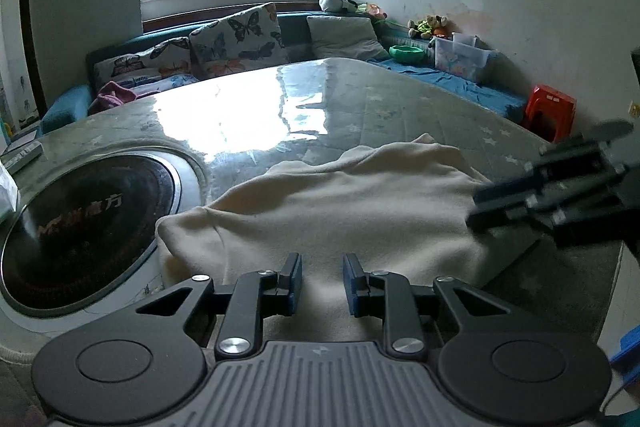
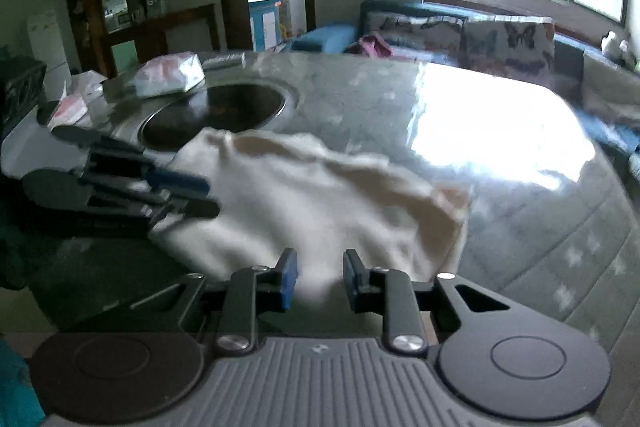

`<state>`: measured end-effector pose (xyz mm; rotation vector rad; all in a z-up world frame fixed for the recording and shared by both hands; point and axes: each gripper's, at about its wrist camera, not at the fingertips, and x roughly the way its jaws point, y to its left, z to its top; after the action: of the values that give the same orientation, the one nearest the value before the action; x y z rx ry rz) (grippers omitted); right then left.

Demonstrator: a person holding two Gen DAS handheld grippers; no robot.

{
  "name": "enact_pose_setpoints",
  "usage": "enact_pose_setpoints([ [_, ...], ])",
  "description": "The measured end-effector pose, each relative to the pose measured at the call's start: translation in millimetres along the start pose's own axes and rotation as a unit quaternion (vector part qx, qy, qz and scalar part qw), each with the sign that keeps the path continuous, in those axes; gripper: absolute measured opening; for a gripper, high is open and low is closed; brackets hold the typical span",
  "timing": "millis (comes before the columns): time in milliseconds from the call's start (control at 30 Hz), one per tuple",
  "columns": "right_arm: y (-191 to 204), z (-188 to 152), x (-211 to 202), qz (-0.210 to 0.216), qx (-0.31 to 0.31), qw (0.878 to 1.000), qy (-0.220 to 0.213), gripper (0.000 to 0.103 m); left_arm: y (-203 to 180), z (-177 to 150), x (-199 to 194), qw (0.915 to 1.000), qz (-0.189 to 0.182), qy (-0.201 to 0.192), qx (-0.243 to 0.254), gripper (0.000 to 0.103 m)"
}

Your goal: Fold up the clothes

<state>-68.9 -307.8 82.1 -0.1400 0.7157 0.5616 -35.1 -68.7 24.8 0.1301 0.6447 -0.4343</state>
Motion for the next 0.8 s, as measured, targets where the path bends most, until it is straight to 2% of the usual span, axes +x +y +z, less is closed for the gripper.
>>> enact_pose_setpoints([
  [400, -30.1, 46.4, 61.2, -0.03, 0.009, 1.0, -0.005, 0.021, 6.2, 0.8, 4.5, 0.9999, -0.006, 0.004, -0.013, 0.026],
  [667, -25.2, 55.6, 54.7, -0.03, 0.008, 0.999, -0.021, 0.021, 25.8, 15.1, 12.9, 0.9993, 0.013, -0.001, -0.035, 0.026],
  [800, -15.9, 56.8, 62.7, -0.018, -0.003, 1.0, -0.011, 0.021, 40.6, 23.7, 26.7, 0.9981, 0.029, 0.002, -0.055, 0.025],
])
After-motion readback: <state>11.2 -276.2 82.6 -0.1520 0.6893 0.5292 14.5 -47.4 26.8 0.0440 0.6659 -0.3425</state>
